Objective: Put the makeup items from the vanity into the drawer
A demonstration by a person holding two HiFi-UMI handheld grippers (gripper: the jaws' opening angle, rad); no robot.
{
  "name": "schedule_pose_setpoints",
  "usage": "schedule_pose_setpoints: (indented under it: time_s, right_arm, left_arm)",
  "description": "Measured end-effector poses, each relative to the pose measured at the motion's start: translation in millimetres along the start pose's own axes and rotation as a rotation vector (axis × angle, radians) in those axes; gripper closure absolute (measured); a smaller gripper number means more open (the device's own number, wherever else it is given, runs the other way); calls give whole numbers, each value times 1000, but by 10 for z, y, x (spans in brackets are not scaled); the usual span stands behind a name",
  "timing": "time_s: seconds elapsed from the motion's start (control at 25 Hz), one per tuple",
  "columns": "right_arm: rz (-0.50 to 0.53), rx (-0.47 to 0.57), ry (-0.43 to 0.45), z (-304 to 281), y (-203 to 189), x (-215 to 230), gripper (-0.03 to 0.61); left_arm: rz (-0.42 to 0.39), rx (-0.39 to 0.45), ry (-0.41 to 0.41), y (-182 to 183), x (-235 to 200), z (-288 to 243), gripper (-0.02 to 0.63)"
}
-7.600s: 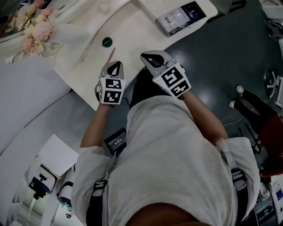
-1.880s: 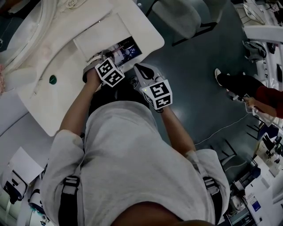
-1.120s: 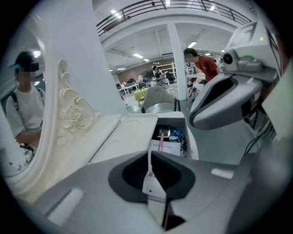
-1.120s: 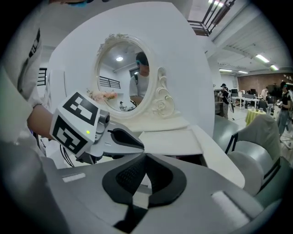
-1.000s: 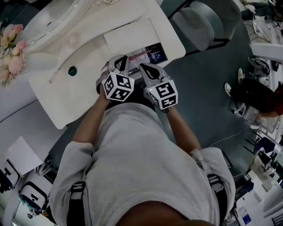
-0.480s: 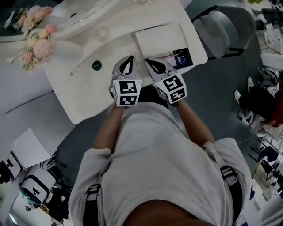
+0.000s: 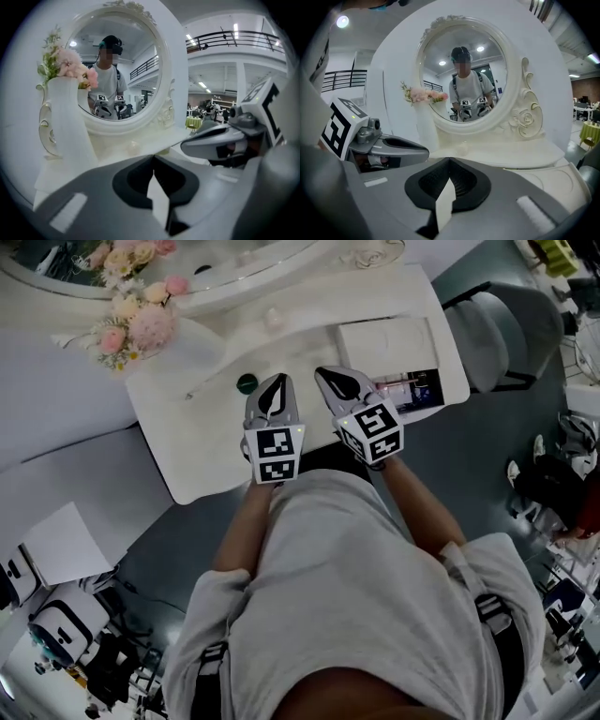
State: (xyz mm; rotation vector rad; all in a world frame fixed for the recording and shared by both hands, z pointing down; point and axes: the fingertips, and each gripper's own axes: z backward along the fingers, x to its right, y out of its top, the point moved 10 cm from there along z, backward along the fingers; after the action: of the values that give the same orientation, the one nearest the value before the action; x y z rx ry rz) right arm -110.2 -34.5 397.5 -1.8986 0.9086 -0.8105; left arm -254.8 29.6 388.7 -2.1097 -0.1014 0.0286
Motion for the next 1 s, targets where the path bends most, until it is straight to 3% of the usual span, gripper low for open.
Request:
schedule_pose_setpoints:
  time_s: [0.72,0.84,1.0]
  right_arm:
    - [33,-10,-66,-927,323,0,578]
    - [54,-41,-78,-1084,327,7,480]
    - [70,-81,-118,-1273,305,46,407]
  left_arm:
    - [36,-43,40,-135,-859,-6,611]
    - [38,-51,42,-158,-951,-23,611]
    - [32,-64,36,-180,-1032,-48,611]
